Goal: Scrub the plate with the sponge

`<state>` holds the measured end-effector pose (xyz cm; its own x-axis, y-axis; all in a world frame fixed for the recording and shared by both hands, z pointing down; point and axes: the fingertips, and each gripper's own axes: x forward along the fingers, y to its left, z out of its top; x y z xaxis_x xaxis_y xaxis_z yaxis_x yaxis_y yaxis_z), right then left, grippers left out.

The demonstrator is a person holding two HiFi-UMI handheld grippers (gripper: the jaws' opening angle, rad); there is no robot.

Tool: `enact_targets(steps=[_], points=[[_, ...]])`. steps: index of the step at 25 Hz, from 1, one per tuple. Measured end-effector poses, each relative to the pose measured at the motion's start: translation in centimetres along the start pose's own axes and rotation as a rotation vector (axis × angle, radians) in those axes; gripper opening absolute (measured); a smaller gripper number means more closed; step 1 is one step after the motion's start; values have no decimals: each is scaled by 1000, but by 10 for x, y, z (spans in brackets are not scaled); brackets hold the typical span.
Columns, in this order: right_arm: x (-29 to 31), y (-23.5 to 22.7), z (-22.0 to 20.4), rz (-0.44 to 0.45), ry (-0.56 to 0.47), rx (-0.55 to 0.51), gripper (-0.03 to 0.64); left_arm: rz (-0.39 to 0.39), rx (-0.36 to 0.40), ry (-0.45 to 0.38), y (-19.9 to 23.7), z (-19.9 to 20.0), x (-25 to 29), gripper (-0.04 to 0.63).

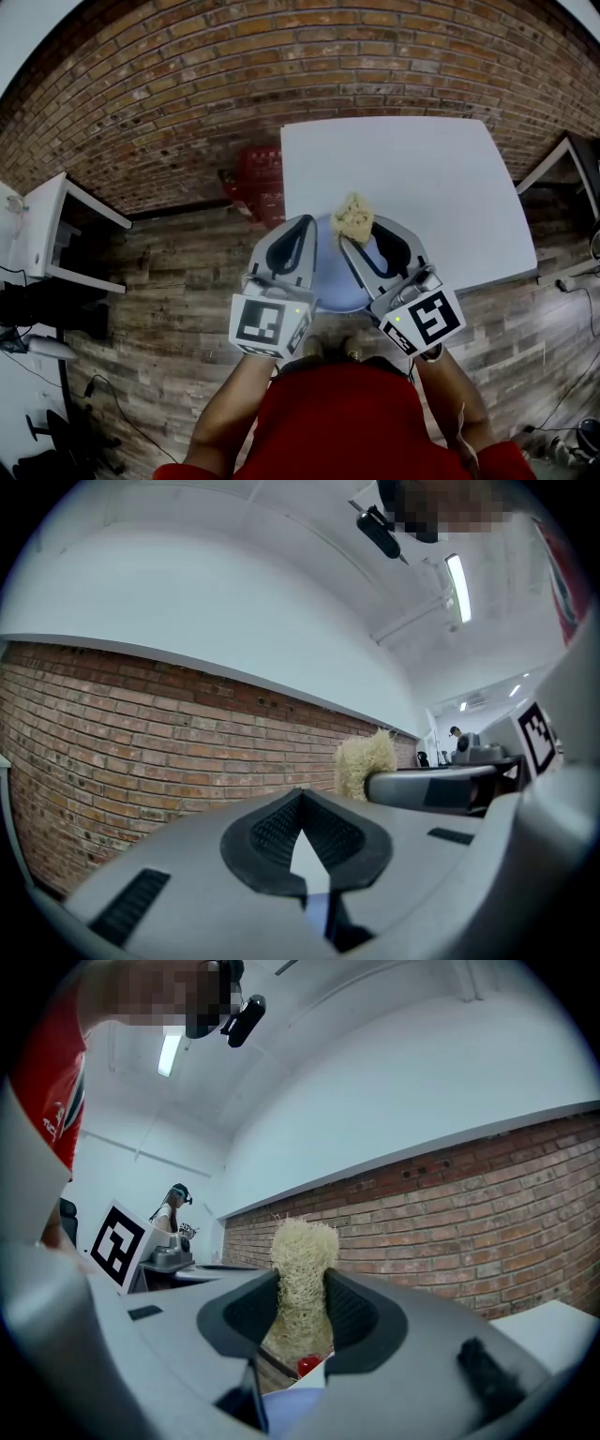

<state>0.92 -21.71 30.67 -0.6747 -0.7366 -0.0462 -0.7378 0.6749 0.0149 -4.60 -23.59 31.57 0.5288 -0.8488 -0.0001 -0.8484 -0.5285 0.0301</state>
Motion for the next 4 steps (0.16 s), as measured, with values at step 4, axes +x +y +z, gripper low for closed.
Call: enact_targets(steps=[4], points=[[-1, 0, -1, 3, 5, -1, 152, -2, 1, 1, -1, 0, 0, 14]])
